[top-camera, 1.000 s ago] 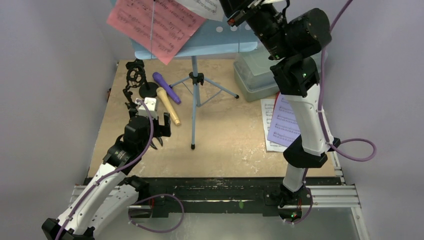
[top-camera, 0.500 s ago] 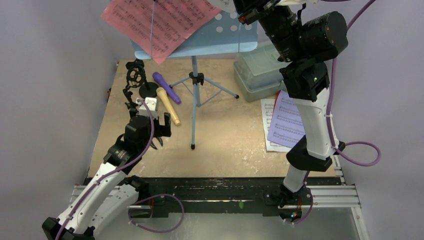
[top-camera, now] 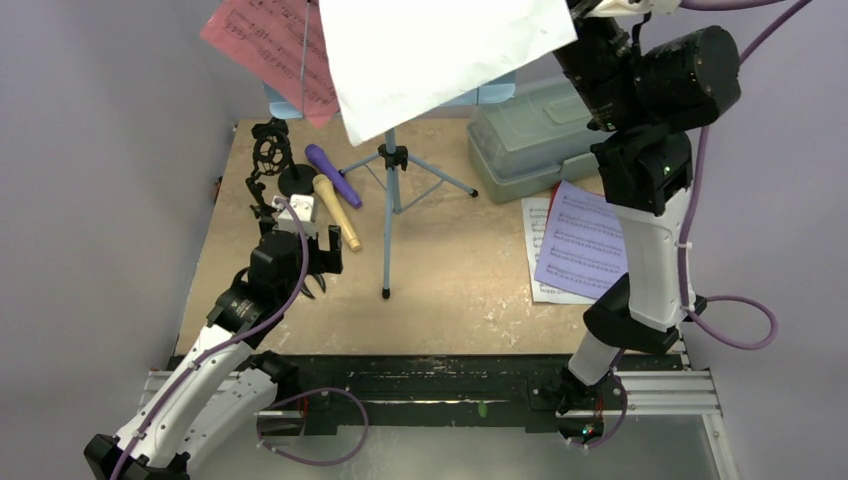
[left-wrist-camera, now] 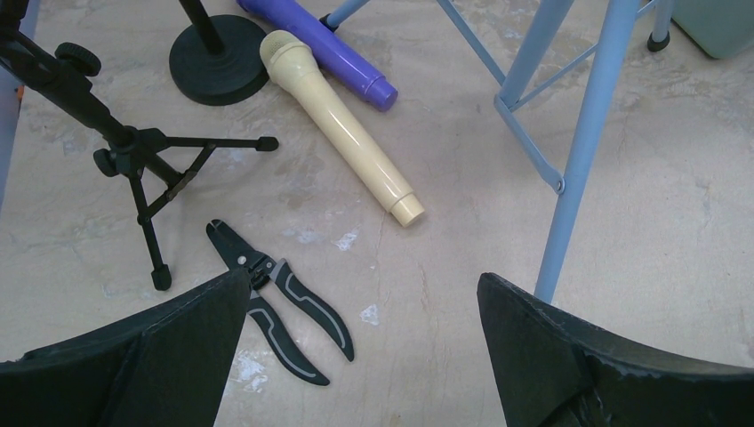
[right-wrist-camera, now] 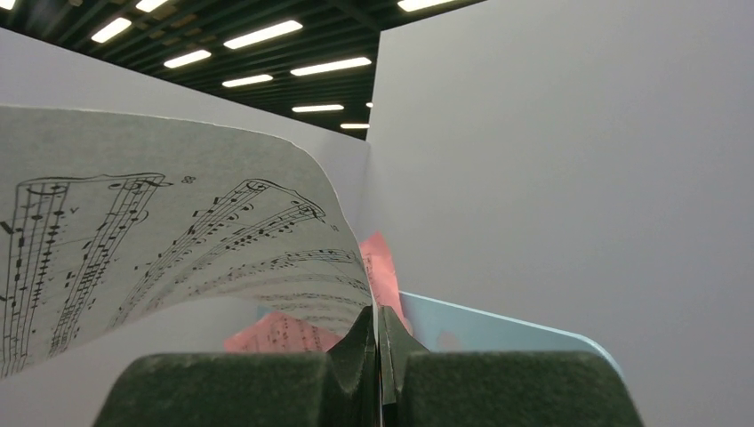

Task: Pack up the instrument practice props
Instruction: Pick up the sheet music from the music stand.

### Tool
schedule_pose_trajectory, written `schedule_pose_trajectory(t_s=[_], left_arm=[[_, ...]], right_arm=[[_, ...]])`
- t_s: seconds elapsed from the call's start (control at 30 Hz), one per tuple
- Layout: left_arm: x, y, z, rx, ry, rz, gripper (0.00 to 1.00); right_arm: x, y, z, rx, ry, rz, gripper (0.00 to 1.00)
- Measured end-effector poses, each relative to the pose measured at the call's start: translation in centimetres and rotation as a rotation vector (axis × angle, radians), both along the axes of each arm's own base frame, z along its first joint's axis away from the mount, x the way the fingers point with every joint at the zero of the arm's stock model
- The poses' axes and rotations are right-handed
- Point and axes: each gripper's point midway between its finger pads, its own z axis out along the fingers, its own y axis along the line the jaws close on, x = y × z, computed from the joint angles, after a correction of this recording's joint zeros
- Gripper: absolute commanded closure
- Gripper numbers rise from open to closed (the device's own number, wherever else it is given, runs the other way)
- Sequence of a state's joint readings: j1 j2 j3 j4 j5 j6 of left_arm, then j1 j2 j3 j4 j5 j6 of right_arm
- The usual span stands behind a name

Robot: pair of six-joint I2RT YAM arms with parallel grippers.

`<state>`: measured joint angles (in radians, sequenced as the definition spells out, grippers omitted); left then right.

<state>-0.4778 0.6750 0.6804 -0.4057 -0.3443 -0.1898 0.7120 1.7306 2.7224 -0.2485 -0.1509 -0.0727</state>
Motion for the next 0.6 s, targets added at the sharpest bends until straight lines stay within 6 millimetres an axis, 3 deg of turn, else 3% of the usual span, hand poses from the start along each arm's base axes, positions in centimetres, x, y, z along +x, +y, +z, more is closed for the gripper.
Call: schedule_pose_trajectory(t_s=[0.17, 0.3, 0.5, 0.6], left_arm=[[0.0, 0.0, 0.0, 0.0, 0.0, 0.0, 0.0], [0.0, 0.0, 0.0, 0.0, 0.0, -0.001, 0.0], [0.0, -0.1, 0.0, -0.002, 0.001, -0.006, 0.0], [0.0, -0.2, 0.0, -0.004, 0.002, -0.011, 0.0]], right_arm=[[-1.4, -2.6, 0.4, -0.052, -0.039, -0.021, 1.0], [-3.5, -4.5, -0.5, -0.185, -0.098, -0.033, 1.0], [-7.1, -6.3, -4.5, -0.39, -0.115, -0.023, 1.0], [-7.7, -7.3, -7.6, -0.481, -0.08, -0.039, 1.0]])
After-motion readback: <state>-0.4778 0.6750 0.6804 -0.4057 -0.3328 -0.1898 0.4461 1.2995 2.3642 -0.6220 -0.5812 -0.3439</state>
